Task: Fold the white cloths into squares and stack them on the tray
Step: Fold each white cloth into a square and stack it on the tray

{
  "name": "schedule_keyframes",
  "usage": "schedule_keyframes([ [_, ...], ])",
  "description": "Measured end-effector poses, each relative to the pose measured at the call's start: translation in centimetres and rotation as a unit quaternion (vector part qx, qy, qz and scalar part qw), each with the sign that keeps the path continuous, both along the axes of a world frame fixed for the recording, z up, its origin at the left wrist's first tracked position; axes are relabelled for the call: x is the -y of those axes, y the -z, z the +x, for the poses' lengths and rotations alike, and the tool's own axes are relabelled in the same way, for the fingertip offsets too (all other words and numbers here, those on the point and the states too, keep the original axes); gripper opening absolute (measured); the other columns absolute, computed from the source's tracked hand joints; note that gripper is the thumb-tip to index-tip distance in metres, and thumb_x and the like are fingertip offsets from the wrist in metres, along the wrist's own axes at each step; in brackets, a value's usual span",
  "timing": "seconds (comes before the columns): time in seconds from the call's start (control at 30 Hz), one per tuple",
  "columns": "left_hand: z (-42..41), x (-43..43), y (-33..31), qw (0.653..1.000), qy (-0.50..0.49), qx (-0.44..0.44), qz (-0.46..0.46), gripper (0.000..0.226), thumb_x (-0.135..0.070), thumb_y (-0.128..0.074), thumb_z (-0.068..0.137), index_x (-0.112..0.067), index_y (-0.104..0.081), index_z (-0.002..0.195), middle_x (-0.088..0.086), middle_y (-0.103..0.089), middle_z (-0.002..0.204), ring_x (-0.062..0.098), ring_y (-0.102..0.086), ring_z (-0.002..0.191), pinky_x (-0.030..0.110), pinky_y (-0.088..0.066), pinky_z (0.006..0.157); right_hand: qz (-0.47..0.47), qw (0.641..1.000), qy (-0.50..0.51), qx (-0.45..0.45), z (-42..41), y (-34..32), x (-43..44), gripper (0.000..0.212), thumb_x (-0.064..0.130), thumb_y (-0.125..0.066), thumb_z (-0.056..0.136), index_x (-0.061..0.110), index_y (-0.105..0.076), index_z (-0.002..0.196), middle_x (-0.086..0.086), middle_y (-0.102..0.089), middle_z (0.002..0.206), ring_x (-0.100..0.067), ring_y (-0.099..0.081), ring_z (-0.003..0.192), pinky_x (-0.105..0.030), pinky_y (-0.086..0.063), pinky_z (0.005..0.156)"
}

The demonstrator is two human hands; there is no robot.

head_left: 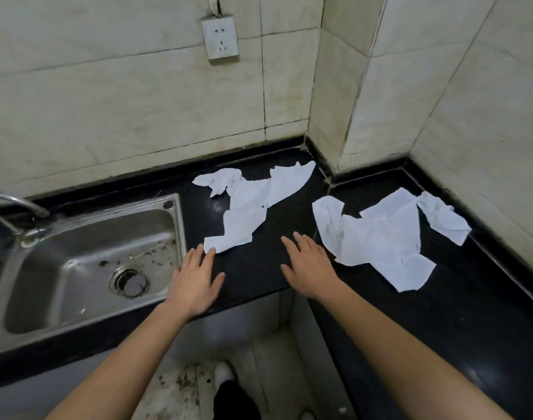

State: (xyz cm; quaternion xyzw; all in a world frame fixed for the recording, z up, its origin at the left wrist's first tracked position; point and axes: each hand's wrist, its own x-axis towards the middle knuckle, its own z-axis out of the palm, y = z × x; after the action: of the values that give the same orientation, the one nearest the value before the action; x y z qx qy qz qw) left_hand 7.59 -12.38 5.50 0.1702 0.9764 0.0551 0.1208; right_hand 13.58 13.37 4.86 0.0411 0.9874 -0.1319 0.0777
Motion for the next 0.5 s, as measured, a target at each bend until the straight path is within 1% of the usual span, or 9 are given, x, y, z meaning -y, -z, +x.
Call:
schedule_keyframes([
  [0.1, -5.8, 0.0, 2.1, 1.0, 0.009, 0.028, 0.009, 0.068, -0.049, -0.041, 0.1, -0.02, -0.019, 0.157, 0.009, -0.016, 0.164, 0.029, -0.015, 0.15, 0.047, -0.023, 0.12, -0.005, 1.0, 0.017, 0.011, -4.4, 1.7, 0.9, 0.066, 0.038, -0.045, 0.102, 0.019, -0.016, 0.158, -0.014, -0.017, 0.164, -0.032, -0.016, 0.151, -0.047, -0.023, 0.12],
  [0.23, -14.1, -0.1, 5.0, 0.995, 0.032, 0.082, 0.035, 0.067, -0.047, -0.044, 0.099, -0.016, -0.024, 0.155, 0.011, -0.026, 0.16, 0.031, -0.027, 0.145, 0.049, -0.032, 0.114, -0.018, 0.997, 0.059, 0.048, -10.5, 4.2, 2.0, 0.062, 0.033, -0.044, 0.102, 0.018, -0.019, 0.158, -0.013, -0.019, 0.163, -0.03, -0.019, 0.15, -0.045, -0.027, 0.118],
  [0.37, -21.4, -0.8, 7.0, 0.989, 0.031, 0.124, 0.074, 0.063, -0.045, -0.045, 0.1, -0.014, -0.028, 0.153, 0.012, -0.041, 0.15, 0.032, -0.041, 0.134, 0.046, -0.039, 0.107, -0.038, 0.991, 0.094, 0.084, -16.6, 6.1, 3.1, 0.057, 0.03, -0.042, 0.104, 0.018, -0.024, 0.156, -0.012, -0.019, 0.163, -0.029, -0.019, 0.15, -0.046, -0.029, 0.118],
  [0.43, -24.3, -1.3, 8.2, 0.986, 0.033, 0.135, 0.093, 0.061, -0.042, -0.046, 0.1, -0.014, -0.03, 0.151, 0.013, -0.045, 0.147, 0.032, -0.043, 0.131, 0.046, -0.04, 0.106, -0.045, 0.989, 0.112, 0.089, -19.0, 7.3, 3.8, 0.055, 0.027, -0.042, 0.103, 0.016, -0.025, 0.155, -0.012, -0.02, 0.163, -0.03, -0.02, 0.149, -0.046, -0.03, 0.117],
  [0.5, -26.3, -2.0, 9.6, 0.983, 0.037, 0.149, 0.103, 0.062, -0.043, -0.047, 0.099, -0.013, -0.03, 0.151, 0.013, -0.044, 0.146, 0.032, -0.042, 0.131, 0.046, -0.039, 0.105, -0.044, 0.987, 0.12, 0.102, -20.6, 8.5, 4.5, 0.059, 0.023, -0.044, 0.102, 0.016, -0.022, 0.156, -0.01, -0.018, 0.164, -0.031, -0.02, 0.149, -0.047, -0.032, 0.116],
])
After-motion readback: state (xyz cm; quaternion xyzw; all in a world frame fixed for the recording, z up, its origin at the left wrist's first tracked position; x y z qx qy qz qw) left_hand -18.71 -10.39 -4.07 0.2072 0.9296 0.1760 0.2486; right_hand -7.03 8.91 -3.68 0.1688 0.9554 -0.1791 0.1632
